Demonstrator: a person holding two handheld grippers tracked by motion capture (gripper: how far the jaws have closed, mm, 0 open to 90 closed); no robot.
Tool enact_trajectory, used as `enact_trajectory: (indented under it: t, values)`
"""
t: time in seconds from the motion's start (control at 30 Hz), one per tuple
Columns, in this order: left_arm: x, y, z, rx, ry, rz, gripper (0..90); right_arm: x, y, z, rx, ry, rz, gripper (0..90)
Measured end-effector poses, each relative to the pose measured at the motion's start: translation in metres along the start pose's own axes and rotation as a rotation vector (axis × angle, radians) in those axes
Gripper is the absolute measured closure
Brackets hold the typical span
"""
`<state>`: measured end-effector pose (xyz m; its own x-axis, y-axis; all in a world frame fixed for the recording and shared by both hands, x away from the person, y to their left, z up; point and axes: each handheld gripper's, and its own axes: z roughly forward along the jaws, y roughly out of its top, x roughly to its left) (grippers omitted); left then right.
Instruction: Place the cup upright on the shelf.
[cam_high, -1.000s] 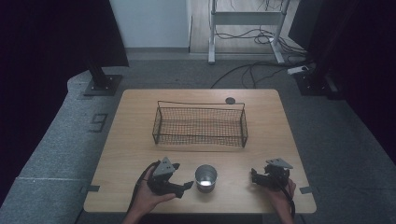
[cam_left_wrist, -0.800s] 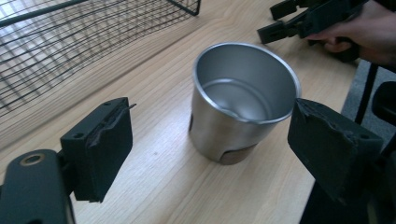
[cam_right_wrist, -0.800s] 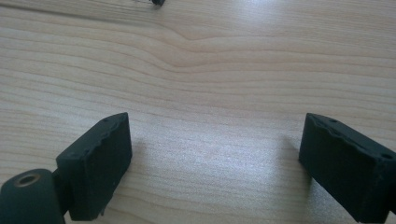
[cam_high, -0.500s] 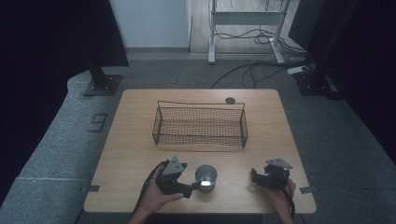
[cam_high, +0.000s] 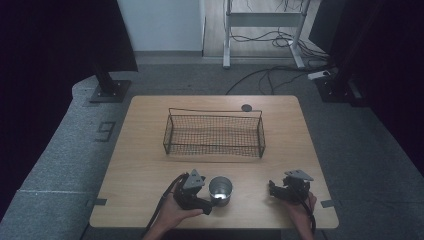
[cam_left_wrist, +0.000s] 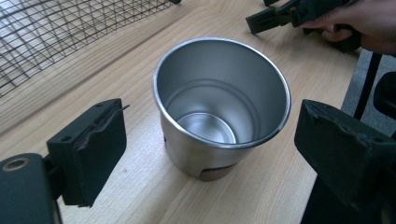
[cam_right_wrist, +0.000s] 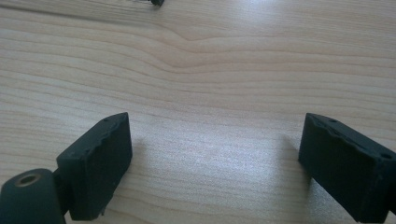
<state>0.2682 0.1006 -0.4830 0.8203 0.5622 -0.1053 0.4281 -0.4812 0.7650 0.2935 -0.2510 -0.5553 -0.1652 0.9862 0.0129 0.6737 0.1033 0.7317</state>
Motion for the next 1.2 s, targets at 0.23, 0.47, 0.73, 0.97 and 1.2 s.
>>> enact_trajectory:
  t: [0.23, 0.47, 0.73, 0.97, 1.2]
  values:
    - [-0.005, 0.002, 0.01, 0.005, 0.002, 0.002, 5.9, 0.0, 0.0, 0.0, 0.0, 0.0, 0.0, 9.6]
    - [-0.01, 0.005, 0.022, 0.013, 0.008, 0.018, 5.0, 0.0, 0.0, 0.0, 0.0, 0.0, 0.0, 9.6]
    - [-0.017, 0.007, 0.037, 0.033, 0.04, 0.027, 3.7, 0.0, 0.0, 0.0, 0.0, 0.0, 0.0, 9.6]
    - [-0.017, 0.007, 0.044, 0.024, 0.073, 0.029, 6.2, 0.0, 0.0, 0.0, -0.001, -0.003, -0.002, 9.9]
    - [-0.012, 0.006, 0.05, 0.019, 0.06, 0.021, 14.1, 0.0, 0.0, 0.0, -0.001, -0.001, 0.0, 9.9]
